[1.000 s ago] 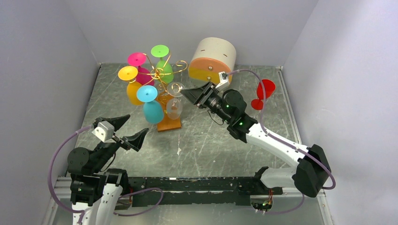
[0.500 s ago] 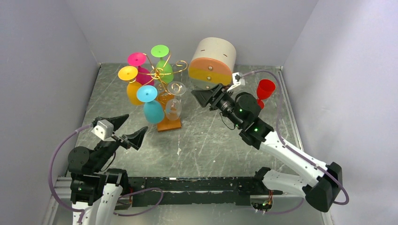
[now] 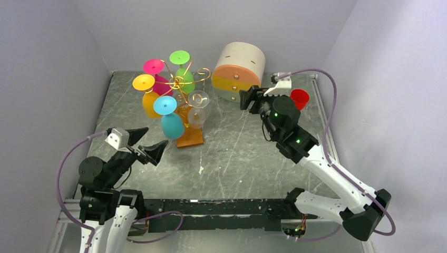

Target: Place the wine glass upside down on the wine glass rack

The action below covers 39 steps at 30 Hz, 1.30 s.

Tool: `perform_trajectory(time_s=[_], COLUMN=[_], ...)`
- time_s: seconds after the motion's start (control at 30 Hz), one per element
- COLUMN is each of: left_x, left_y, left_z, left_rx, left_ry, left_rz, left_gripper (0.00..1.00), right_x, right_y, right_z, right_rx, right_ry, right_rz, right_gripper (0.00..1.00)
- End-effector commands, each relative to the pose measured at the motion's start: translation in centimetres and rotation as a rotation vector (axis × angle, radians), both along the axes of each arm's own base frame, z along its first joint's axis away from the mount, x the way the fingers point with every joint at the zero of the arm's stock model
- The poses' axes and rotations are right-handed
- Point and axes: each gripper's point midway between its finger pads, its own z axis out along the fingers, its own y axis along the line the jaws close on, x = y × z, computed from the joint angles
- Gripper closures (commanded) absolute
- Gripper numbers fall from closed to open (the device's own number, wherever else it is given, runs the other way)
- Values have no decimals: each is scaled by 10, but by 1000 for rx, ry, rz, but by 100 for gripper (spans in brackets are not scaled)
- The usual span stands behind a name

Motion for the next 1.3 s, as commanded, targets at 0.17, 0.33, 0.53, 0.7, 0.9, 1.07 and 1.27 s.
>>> perform_trajectory(time_s=[0.17,0.33,0.53,0.7,0.9,1.07,1.27], left_x=[-8,-9,-10,-10,-11,-11,-12], left_y=[0,-2,-1,-3,-4,-4,-5], left_z=[3,2,3,1,2,2,2], left_rx=[14,14,18,22,25,26,28], left_ry=[-54,-56,-62,-58,-61,-62,-66], left_rz=[-6,-20,-18,-31,-37,-39,-43], left_gripper=[1,1,1,1,1,1,1], right_x=[45,74,101,123,142,148,153], right_y=[-85,-130,-174,-198,-220,-225,-223], right_z=[-22,-51,-99,-120,-144,-165,-180], right_rx=[-339,-377,-445,-491,-515,-539,-540], right_ry=[71,178,337,406,526,587,620], right_rz=[-314,-384,-429,-447,-435,-419,-390], right_gripper=[33,37,41,48,50,50,53])
